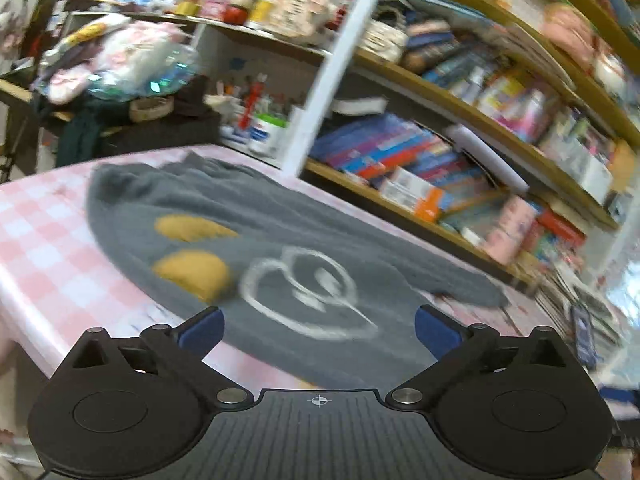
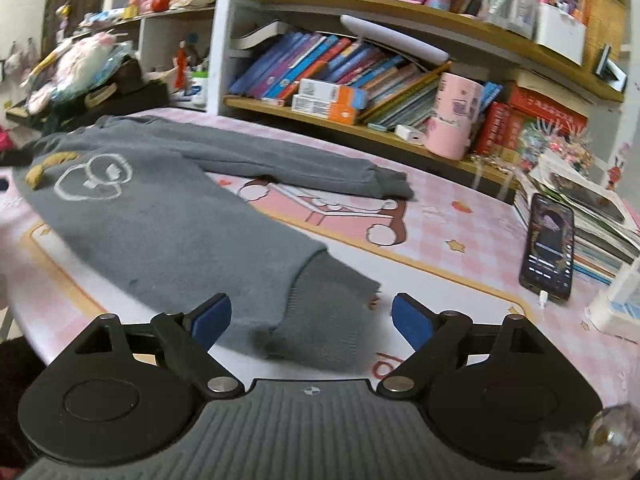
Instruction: Fold clothes
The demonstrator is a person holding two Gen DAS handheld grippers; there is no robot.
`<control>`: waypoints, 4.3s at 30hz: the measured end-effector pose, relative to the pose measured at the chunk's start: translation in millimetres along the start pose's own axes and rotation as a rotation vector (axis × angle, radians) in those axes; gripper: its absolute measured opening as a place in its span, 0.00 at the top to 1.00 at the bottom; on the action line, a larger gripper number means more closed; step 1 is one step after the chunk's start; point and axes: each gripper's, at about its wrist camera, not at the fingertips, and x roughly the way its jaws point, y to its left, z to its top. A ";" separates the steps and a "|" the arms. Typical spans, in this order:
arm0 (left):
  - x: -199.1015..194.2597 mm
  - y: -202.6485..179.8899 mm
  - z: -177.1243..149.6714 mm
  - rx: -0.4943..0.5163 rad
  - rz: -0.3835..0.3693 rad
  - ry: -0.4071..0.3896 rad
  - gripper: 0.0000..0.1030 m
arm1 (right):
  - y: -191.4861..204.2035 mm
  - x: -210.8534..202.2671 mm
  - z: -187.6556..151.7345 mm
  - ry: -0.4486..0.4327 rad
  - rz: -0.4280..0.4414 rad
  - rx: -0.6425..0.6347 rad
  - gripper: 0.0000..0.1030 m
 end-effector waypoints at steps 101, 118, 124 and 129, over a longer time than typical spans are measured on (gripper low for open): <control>-7.8 -42.9 -35.2 0.337 -0.100 0.110 0.00 | 42.5 17.1 20.0 -0.042 0.026 -0.025 0.00; -3.3 -38.1 -37.6 0.320 -0.085 0.133 0.00 | 53.5 20.2 15.6 -0.021 0.067 -0.047 0.00; -0.8 -34.4 -38.3 0.302 -0.084 0.144 0.00 | 60.0 19.0 15.7 -0.025 0.088 -0.065 0.00; -2.4 -35.5 -38.9 0.310 -0.091 0.139 0.00 | 63.5 17.7 15.7 -0.026 0.098 -0.076 0.00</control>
